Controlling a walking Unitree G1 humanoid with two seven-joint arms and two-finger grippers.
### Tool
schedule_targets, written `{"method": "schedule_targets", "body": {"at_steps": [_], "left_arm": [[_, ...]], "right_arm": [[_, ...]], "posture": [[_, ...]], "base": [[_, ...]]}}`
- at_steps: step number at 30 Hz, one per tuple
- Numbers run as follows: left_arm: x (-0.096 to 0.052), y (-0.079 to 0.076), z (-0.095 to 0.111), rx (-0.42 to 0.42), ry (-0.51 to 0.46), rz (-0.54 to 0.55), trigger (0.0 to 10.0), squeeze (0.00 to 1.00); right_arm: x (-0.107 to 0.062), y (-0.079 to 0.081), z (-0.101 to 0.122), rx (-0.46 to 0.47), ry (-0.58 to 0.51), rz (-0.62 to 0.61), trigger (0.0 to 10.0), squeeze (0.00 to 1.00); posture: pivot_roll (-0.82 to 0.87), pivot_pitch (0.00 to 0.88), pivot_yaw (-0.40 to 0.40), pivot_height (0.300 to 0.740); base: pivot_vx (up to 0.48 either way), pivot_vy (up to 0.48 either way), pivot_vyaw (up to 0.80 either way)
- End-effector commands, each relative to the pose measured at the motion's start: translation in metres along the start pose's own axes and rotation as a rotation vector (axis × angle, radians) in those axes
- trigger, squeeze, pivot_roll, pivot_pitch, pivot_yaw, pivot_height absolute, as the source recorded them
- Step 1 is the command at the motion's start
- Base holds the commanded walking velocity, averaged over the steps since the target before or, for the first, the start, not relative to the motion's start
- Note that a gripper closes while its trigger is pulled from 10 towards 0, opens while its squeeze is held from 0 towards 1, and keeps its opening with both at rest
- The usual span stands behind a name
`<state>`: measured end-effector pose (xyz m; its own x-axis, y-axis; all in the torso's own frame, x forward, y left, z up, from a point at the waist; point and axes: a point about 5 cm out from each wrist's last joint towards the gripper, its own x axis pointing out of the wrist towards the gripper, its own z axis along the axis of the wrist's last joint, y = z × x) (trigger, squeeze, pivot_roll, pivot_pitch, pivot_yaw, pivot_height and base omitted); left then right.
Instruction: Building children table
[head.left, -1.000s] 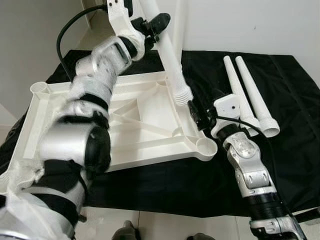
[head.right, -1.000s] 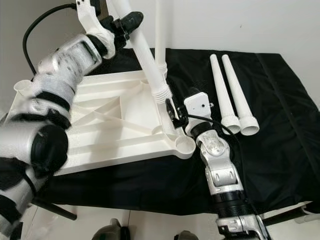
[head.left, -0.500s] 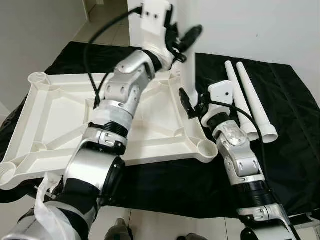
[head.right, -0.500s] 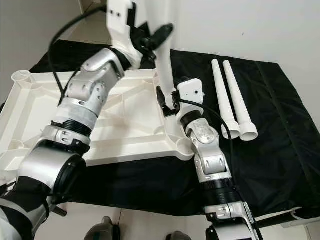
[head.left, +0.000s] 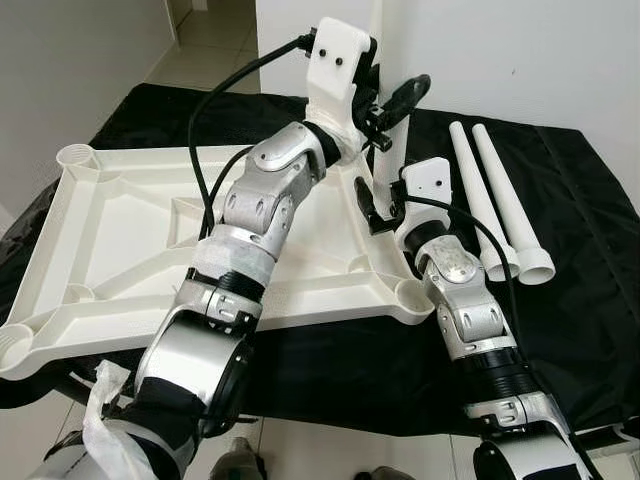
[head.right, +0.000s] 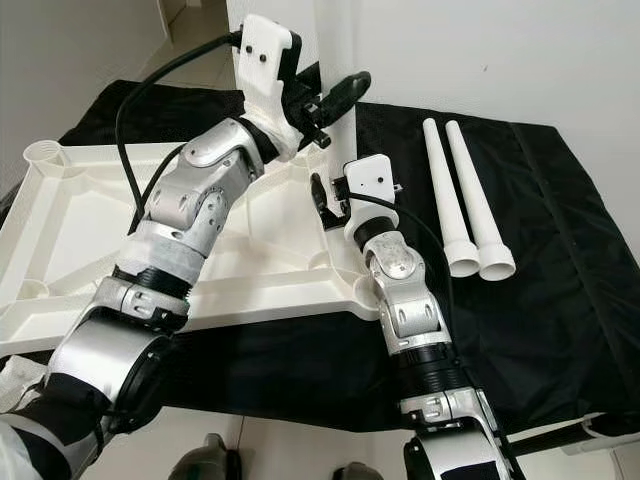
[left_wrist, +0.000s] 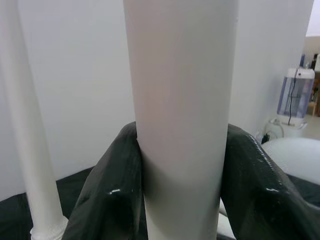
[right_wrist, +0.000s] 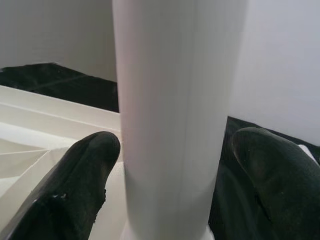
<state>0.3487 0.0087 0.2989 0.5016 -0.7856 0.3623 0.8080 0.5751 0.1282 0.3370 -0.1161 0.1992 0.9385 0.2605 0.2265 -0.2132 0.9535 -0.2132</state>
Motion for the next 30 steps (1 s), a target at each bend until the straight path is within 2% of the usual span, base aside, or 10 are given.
{"method": "schedule_targets", "body": {"at_steps": [1, 7, 13, 23, 24, 28, 29, 30], "left_arm": [[0.002, -0.008, 0.002, 0.016, 0.003, -0.061, 10.0, 0.0], [0.003, -0.011, 0.002, 0.013, 0.006, -0.069, 10.0, 0.0], [0.005, -0.016, 0.003, 0.014, -0.006, -0.072, 10.0, 0.0], [0.003, -0.021, 0.006, 0.03, -0.018, -0.074, 10.0, 0.0], [0.003, -0.021, 0.007, 0.031, -0.018, -0.073, 10.0, 0.0], [0.003, -0.021, 0.007, 0.032, -0.018, -0.073, 10.0, 0.0], [0.003, -0.022, 0.007, 0.03, -0.018, -0.078, 10.0, 0.0], [0.004, -0.024, 0.007, 0.027, -0.019, -0.082, 10.0, 0.0]], "right_arm": [[0.0, -0.006, -0.003, -0.009, 0.015, -0.027, 10.0, 0.0], [-0.001, -0.006, -0.004, -0.008, 0.017, -0.035, 10.0, 0.0], [-0.001, -0.003, -0.007, -0.011, 0.026, -0.026, 10.0, 0.0], [0.006, 0.003, -0.006, 0.016, 0.039, -0.008, 10.0, 0.0], [0.006, 0.004, -0.006, 0.022, 0.041, -0.011, 4.9, 0.0], [0.006, 0.004, -0.006, 0.026, 0.043, -0.014, 4.9, 0.0], [0.006, 0.004, -0.008, 0.027, 0.048, -0.024, 4.4, 0.0], [0.005, 0.004, -0.008, 0.03, 0.05, -0.031, 0.0, 0.0]], "posture": [[0.0, 0.0, 0.029, 0.74], [-0.01, 0.0, 0.022, 0.74], [0.02, 0.0, -0.017, 0.74], [0.03, 0.0, -0.033, 0.74], [0.03, 0.0, -0.031, 0.74], [0.03, 0.002, -0.029, 0.74], [0.03, 0.003, -0.025, 0.74], [0.03, 0.002, -0.022, 0.74]], "base": [[0.0, 0.0, 0.0], [0.0, 0.0, 0.0], [0.0, 0.0, 0.0], [0.0, 0.0, 0.0], [0.0, 0.0, 0.0], [0.0, 0.0, 0.0], [0.0, 0.0, 0.0], [0.0, 0.0, 0.0]]}}
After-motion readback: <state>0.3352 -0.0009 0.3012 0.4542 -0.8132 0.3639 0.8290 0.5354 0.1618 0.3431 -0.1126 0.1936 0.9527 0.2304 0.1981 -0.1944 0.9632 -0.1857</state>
